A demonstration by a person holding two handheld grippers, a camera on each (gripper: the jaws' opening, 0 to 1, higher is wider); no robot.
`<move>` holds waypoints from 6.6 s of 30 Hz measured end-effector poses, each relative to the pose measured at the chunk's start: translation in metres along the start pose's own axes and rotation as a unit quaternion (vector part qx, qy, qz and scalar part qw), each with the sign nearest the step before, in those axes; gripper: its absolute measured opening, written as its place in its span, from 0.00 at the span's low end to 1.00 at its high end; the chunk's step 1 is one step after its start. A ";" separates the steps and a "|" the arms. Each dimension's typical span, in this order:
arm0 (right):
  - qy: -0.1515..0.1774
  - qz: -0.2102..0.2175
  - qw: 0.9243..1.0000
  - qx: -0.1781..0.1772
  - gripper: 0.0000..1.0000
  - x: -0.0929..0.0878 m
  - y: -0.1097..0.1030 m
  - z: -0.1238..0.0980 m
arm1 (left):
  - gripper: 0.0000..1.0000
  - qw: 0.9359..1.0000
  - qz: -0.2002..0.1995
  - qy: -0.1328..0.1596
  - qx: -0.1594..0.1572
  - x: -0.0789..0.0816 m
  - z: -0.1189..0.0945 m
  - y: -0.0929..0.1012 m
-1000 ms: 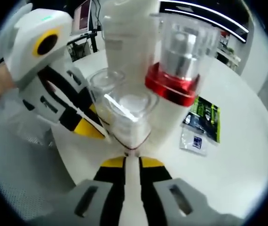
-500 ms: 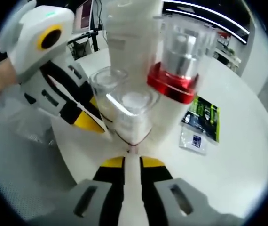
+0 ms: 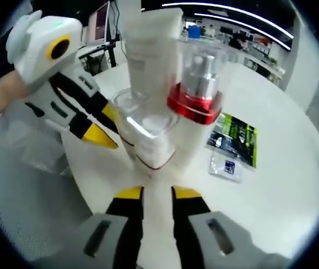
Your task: Arrange the skincare products in the storage area until every visible bottle or jar stands upright without overlapping.
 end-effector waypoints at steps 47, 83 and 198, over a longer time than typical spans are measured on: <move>0.074 0.001 0.996 -0.050 0.68 0.033 0.016 -0.068 | 0.44 0.997 0.000 0.068 0.044 0.018 -0.077 -0.002; 0.111 -0.002 0.991 -0.079 0.99 0.047 0.026 -0.090 | 0.78 0.993 -0.023 0.090 0.069 0.019 -0.110 0.001; 0.006 0.110 0.993 -0.038 0.47 0.033 0.148 0.023 | 0.87 0.995 -0.094 0.028 0.010 0.011 -0.042 -0.118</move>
Point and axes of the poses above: the point that each gripper's makers call its tool centre point, and the gripper's own axes: z roughly forward along the fingers, y roughly to its right, x roughly out of its top, the point moved 9 cm from there along -z, roughly backward along the fingers, and after that the axes turned 13 degrees about -x, right-handed, at the moved point
